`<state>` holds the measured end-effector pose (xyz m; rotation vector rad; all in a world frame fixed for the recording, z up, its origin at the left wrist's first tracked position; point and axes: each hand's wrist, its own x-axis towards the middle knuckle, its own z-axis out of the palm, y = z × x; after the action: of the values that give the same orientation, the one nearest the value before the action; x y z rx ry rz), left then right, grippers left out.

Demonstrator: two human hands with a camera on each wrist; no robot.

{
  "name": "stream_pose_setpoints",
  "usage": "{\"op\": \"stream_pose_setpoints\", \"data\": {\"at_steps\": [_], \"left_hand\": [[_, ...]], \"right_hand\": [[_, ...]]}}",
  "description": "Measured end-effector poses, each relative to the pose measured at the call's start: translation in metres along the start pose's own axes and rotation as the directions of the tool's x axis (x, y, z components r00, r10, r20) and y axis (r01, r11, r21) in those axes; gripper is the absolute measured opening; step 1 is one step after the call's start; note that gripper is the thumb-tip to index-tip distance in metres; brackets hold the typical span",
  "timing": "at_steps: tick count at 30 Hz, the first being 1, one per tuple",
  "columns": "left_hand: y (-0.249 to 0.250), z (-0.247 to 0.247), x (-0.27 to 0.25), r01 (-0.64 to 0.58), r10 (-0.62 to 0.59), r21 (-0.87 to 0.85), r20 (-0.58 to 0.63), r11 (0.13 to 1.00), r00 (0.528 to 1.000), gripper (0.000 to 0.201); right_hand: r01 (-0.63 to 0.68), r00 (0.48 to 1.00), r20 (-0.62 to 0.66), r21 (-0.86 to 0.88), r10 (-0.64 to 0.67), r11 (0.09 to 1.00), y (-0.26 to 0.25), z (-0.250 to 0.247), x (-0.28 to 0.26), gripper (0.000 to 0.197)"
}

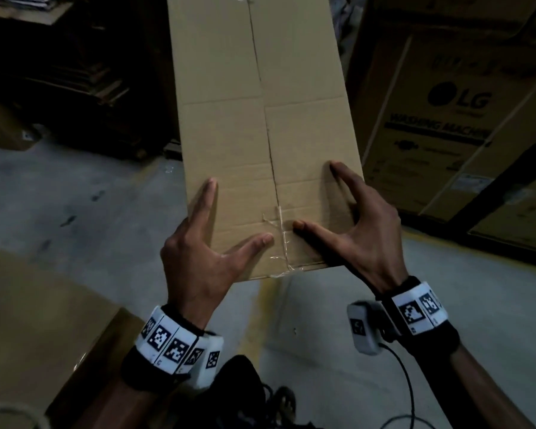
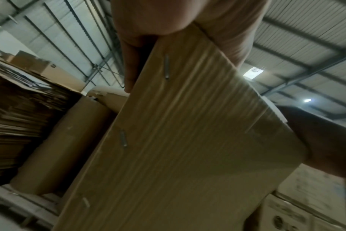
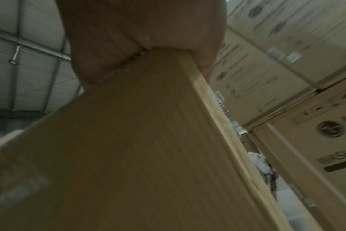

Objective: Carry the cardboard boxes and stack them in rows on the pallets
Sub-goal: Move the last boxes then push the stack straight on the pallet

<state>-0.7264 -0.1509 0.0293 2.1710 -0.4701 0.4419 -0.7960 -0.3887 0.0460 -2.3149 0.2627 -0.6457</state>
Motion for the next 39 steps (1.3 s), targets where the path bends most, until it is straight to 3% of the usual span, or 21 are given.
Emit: {"op": "stream_pose_setpoints", "data": {"at_steps": [11,19,23,35,39], "left_hand": [[-0.081,0.119,0.193,0.186,-0.185,-0.002,-0.115,0.983,0.976,0.115],[-0.165,0.155,0.357,0.371,-0.362,0.066,-0.119,0.926,0.925,0.12],[-0.202,0.155,0.415,0.457,-0.441,0.098,-0.143,0.884,0.886,0.12],[-0.343,0.12,0.585,0.719,-0.647,0.206,-0.324,0.664,0.69,0.118],[-0.398,0.099,0.652,0.801,-0.695,0.197,-0.409,0.565,0.591,0.119]], "right_hand": [[0.043,0.987,0.154,-0.008,-0.041,0.999,0.07,0.1,0.247,0.112],[0.052,0.951,0.304,0.038,-0.061,0.998,0.075,0.199,0.439,0.108],[0.087,0.924,0.371,0.04,-0.096,0.995,0.074,0.256,0.51,0.11],[0.229,0.722,0.626,0.187,-0.296,0.955,0.016,0.491,0.723,0.113],[0.251,0.603,0.718,0.244,-0.349,0.937,-0.027,0.574,0.8,0.113]]}}
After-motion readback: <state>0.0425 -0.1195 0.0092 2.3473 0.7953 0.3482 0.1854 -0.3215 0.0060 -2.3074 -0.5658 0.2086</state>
